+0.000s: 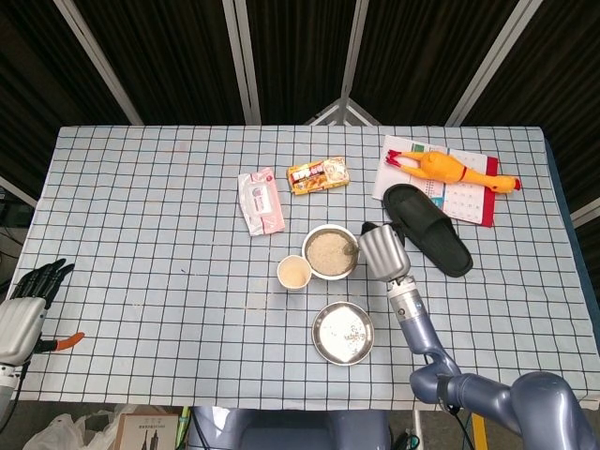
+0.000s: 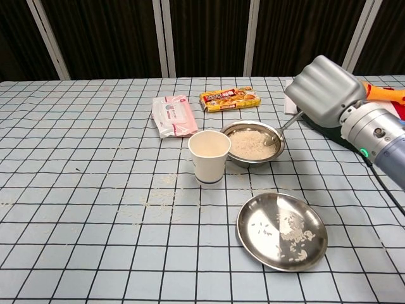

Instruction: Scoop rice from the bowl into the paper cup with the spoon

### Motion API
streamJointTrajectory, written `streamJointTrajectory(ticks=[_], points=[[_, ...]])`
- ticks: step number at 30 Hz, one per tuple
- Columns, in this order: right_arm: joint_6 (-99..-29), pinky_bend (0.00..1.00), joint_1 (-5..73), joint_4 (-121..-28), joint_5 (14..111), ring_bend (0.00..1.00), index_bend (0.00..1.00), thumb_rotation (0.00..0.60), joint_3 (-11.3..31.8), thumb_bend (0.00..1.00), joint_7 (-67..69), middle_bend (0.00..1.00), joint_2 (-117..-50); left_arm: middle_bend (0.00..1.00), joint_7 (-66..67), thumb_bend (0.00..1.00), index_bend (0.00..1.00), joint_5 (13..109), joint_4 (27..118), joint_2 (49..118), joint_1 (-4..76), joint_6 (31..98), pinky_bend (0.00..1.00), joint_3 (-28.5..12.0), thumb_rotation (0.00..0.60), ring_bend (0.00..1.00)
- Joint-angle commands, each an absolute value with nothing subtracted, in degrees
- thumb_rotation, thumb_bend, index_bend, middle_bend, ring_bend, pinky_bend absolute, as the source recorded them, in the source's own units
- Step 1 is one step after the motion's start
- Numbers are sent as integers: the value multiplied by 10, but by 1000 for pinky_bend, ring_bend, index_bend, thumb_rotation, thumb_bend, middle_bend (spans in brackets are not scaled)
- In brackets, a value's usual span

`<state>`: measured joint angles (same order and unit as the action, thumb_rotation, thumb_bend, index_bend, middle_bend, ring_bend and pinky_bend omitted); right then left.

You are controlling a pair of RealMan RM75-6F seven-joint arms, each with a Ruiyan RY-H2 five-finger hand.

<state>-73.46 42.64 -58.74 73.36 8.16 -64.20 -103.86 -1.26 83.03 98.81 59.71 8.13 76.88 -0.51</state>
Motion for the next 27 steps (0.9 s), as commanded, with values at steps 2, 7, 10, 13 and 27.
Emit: streamJointTrajectory(ticks=[2, 7, 10, 13, 27], points=[[-730, 1000, 427, -583, 736, 1000, 612, 600, 82, 561, -646, 893, -1044, 0, -14, 0, 0, 831, 988, 596, 81, 769, 0, -5, 600, 0], [-717, 1000, 425, -585, 733, 1000, 613, 600, 83, 562, -652, 893, -1051, 0, -18, 0, 0, 830, 988, 595, 82, 768, 0, -5, 600, 0], [-709, 1000, 423, -593, 721, 1000, 615, 600, 90, 563, -649, 893, -1055, 0, -21, 0, 0, 833, 989, 594, 82, 767, 0, -4, 600, 0], [-702, 1000, 423, -601, 712, 1000, 624, 600, 96, 563, -651, 893, -1059, 0, -24, 0, 0, 833, 989, 593, 82, 767, 0, -4, 600, 0], [-691, 1000, 415, -619, 667, 1000, 630, 600, 127, 564, -624, 893, -1084, 0, -28, 0, 0, 832, 990, 591, 83, 765, 0, -4, 600, 0]])
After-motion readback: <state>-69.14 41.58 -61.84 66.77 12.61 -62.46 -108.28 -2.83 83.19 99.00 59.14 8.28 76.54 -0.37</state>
